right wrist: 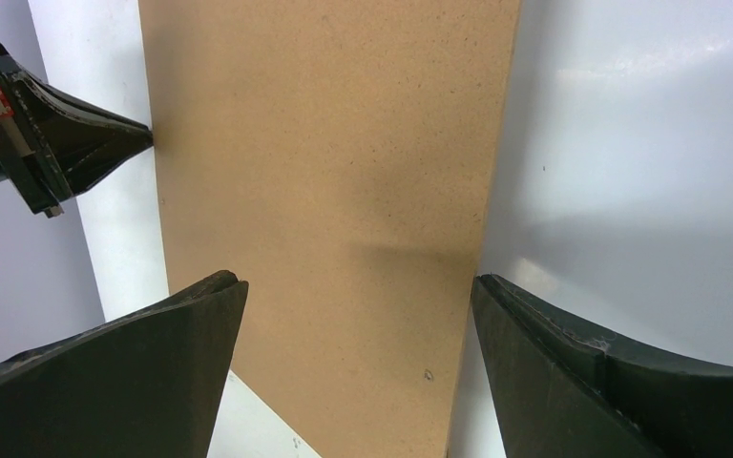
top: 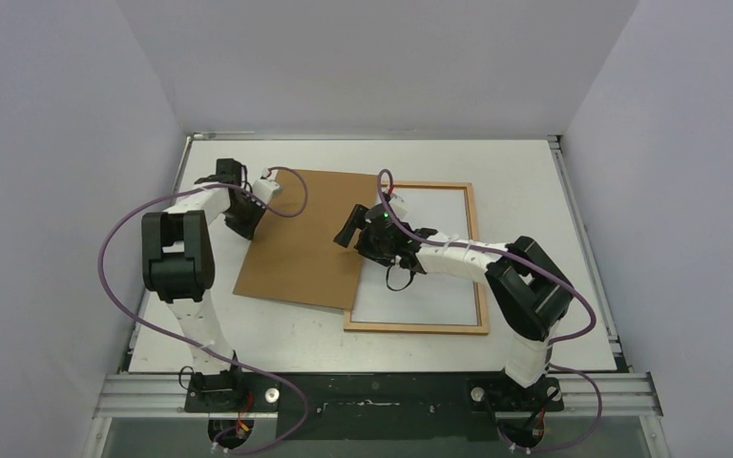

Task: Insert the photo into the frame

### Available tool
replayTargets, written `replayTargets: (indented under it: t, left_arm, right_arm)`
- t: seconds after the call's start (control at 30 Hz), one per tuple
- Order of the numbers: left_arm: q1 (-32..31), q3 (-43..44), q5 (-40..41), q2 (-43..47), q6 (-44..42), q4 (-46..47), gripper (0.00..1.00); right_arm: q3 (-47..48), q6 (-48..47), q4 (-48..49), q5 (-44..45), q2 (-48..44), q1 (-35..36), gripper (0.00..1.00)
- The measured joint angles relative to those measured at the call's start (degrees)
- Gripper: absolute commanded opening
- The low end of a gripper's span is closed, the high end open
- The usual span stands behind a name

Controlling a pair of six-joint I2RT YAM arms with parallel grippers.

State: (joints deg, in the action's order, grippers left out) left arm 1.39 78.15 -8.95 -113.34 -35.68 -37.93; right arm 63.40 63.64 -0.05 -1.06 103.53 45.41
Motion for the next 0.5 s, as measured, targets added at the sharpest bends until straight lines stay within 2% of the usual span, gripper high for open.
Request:
replayTargets:
  t: [0.5]
  left_arm:
    - [-1.5,0.0,-2.6,0.0,1.1,-1.2,0.02]
  right_arm:
    - [0.0,-6.0,-3.5,0.1,0.0,-1.8,0.90]
